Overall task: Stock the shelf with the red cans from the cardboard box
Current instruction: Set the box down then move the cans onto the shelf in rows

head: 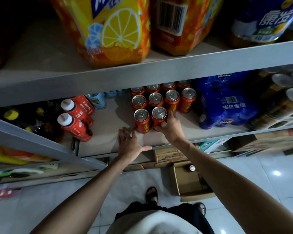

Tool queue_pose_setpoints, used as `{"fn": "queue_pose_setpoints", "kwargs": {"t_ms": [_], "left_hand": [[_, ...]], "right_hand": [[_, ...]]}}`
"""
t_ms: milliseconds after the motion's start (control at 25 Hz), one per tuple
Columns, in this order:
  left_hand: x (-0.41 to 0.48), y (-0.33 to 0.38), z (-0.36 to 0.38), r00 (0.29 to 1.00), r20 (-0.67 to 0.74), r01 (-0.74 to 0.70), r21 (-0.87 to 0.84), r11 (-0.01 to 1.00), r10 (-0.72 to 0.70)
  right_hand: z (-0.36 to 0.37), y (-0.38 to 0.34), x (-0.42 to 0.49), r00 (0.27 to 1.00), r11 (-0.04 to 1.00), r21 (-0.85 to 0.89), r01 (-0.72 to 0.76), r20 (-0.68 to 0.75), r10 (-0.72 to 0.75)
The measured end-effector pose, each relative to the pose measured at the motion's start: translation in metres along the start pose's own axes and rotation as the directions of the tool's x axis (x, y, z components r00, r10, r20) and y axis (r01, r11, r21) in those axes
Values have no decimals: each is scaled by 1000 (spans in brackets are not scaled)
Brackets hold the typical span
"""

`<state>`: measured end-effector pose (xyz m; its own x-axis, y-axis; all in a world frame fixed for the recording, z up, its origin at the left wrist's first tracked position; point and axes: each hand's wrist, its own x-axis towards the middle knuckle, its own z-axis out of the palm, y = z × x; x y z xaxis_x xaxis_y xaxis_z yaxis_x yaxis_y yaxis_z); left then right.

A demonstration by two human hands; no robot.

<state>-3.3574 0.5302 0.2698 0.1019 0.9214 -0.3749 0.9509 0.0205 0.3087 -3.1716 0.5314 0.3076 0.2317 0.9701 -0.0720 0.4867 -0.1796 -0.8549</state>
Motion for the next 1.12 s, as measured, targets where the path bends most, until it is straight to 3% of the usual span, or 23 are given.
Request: {"fn": "queue_pose_setpoints", "kwargs": {"t_ms": [280,400,480,520,600,680,800,1000,1120], "left_hand": [[-8,2,-10,998,65,-5,-33,999,7],[-45,6,-2,972,-233,-102,-247,964,43],[-71,19,11,868,-451,-308,-161,938,207],[-79,31,18,819,-471,-414,-89,906,328],[-88,64,30,796,-318,-564,-84,821,515],[-96,106,50,802,-19,-593,-153,791,597],[-112,163,92,769,398,-474,-168,864,499],[-118,217,180,703,629,-248,-219,944,331],[-92,218,260,726,669,-70,-158,985,159]], "right_hand": [[-5,0,-10,997,997,-40,-60,43,62],[-26,12,-38,984,989,-46,-138,106,142],[-55,28,-60,982,988,-40,-150,109,154],[-71,39,-73,984,987,-67,-146,90,152],[-102,61,-96,986,981,-114,-154,49,161],[-132,94,-128,964,958,-119,-260,14,264],[-166,153,-181,906,899,-110,-424,-34,423],[-191,264,-253,766,766,5,-642,-36,642],[-184,336,-276,632,631,64,-773,4,775]]}}
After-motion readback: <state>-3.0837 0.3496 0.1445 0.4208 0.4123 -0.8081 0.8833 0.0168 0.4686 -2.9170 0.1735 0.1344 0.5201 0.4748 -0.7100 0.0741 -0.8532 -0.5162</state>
